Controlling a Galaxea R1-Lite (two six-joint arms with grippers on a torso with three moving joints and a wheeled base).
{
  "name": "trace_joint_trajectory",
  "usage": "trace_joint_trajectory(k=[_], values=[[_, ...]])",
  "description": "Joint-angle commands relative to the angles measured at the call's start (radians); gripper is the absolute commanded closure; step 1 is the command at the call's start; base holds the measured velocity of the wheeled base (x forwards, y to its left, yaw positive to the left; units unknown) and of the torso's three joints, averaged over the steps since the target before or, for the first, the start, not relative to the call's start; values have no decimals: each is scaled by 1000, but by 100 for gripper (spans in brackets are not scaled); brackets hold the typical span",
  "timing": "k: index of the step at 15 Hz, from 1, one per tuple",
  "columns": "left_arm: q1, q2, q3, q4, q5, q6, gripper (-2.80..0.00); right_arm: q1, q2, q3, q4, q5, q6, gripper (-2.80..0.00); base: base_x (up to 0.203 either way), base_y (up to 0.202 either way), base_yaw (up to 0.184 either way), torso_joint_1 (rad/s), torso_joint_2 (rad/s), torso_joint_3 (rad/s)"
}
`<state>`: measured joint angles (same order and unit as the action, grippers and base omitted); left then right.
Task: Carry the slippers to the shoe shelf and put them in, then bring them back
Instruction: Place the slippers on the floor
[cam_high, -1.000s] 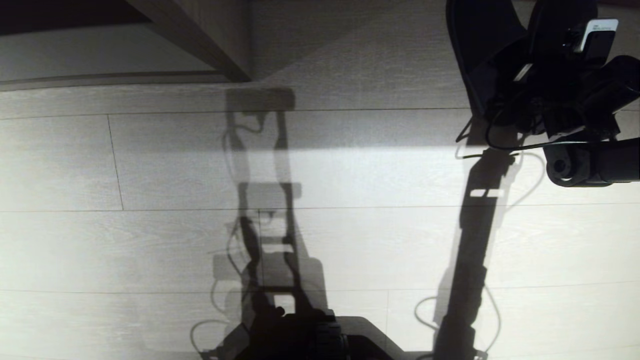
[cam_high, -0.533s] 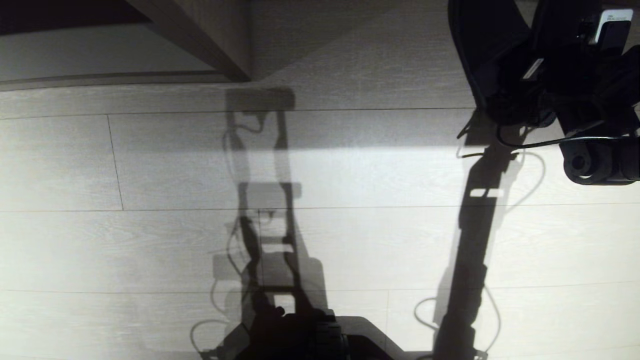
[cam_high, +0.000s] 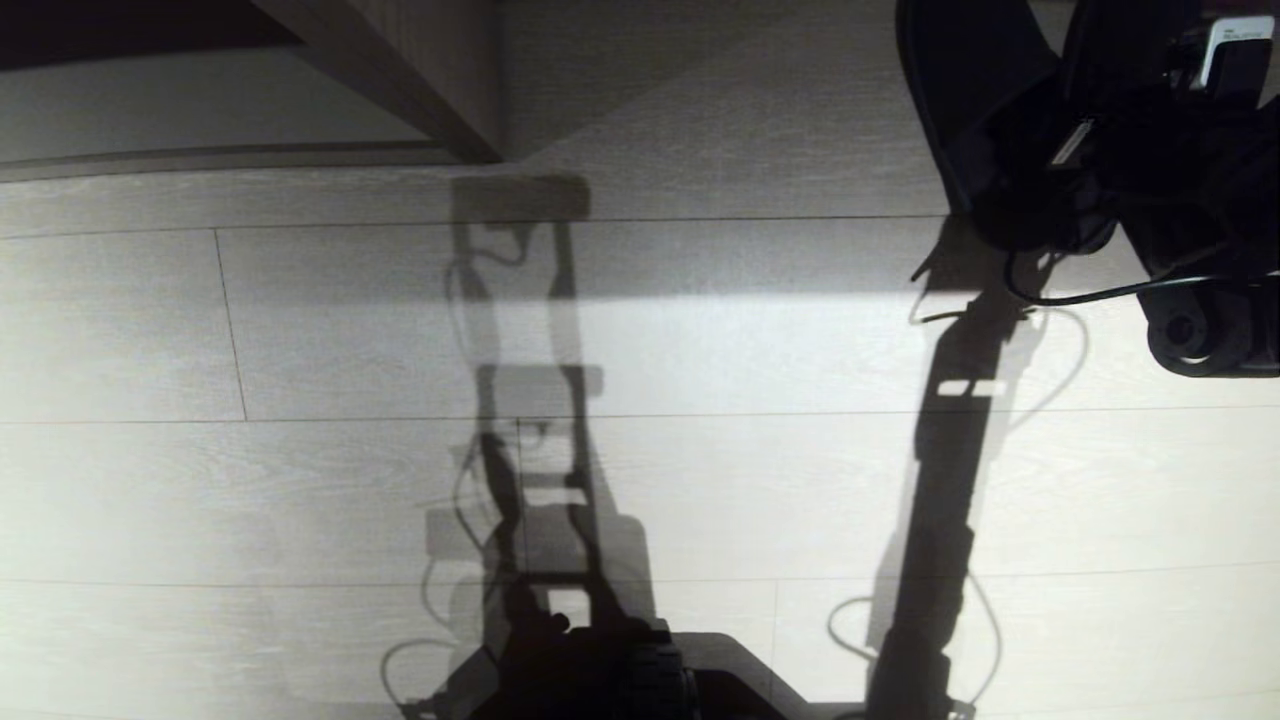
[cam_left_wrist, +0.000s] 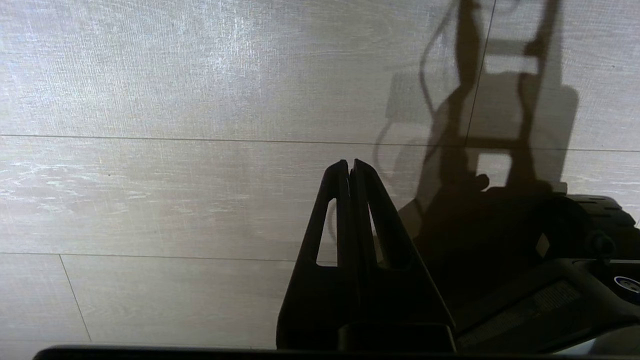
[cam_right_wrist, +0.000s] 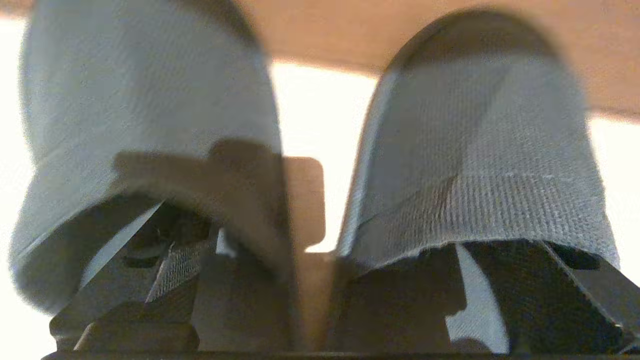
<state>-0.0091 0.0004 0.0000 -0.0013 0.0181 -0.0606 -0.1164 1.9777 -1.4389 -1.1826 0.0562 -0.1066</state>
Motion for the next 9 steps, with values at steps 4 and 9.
trace_joint_trajectory(k=[4, 9], values=[[0, 0, 0, 0, 0, -1, 0, 0, -57, 65, 18, 36, -1, -280, 0, 0, 0, 0, 0, 0], [0, 0, 0, 0, 0, -1, 0, 0, -97, 126, 38, 67, -5, -280, 0, 0, 0, 0, 0, 0]])
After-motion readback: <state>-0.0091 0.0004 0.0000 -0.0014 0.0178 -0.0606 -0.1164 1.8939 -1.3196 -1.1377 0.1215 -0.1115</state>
